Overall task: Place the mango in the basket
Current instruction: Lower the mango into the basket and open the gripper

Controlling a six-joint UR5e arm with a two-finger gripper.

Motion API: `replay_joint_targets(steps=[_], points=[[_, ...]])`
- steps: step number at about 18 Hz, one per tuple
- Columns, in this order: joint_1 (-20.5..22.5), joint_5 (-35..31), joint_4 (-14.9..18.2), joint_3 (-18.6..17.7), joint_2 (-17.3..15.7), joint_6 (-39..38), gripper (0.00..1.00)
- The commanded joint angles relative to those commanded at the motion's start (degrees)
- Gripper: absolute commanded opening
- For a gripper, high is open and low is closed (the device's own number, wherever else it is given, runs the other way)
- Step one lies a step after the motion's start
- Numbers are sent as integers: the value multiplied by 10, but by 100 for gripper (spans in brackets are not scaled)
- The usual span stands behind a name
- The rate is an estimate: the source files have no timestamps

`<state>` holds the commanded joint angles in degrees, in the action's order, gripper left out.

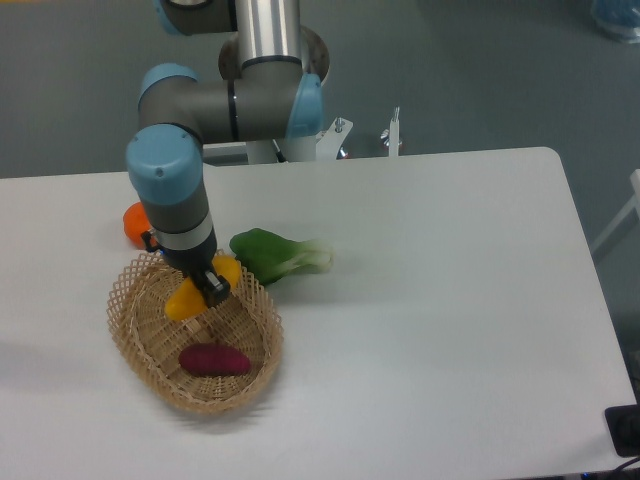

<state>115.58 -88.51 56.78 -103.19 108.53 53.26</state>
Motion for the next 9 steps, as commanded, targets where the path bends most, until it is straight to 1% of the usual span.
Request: replay_joint_targets(steps=[3, 5, 7, 8, 9], points=[[-16, -1, -39, -2, 22, -22, 50], [-20, 1, -46, -2, 26, -42, 54], [-23, 1, -46, -3, 27, -43, 69], [-23, 3, -45, -3, 27, -44, 81], [-24, 4, -44, -3, 26, -44, 100]])
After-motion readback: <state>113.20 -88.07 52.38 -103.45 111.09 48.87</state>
